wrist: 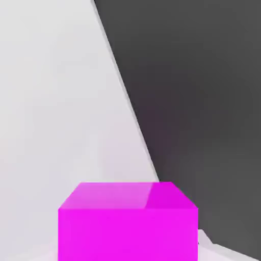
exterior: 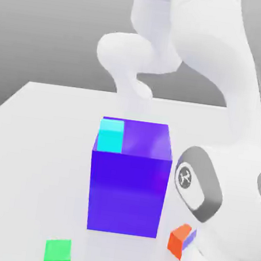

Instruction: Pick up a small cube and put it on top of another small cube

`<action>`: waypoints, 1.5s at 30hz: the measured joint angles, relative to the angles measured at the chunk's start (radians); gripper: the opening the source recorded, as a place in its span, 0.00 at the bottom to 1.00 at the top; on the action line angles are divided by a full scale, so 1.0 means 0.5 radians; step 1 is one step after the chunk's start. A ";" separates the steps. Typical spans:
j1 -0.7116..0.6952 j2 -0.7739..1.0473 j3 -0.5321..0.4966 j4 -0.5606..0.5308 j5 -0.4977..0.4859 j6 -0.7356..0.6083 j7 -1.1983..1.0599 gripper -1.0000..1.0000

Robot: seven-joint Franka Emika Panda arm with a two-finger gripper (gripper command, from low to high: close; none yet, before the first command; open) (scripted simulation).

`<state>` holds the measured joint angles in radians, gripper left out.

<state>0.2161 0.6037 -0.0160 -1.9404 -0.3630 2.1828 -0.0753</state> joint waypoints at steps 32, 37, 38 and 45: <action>-0.527 -0.067 -0.193 0.029 -0.032 -1.007 -1.792 0.00; -0.632 -0.193 -0.144 -0.128 0.085 -0.820 -2.006 0.00; -0.653 -0.217 -0.134 -0.166 0.110 -0.761 -2.043 0.00; -0.793 -0.396 -0.062 -0.444 0.264 -0.269 -2.324 0.00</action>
<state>-0.1805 0.4059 -0.0472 -2.1623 -0.2308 2.0481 -1.2373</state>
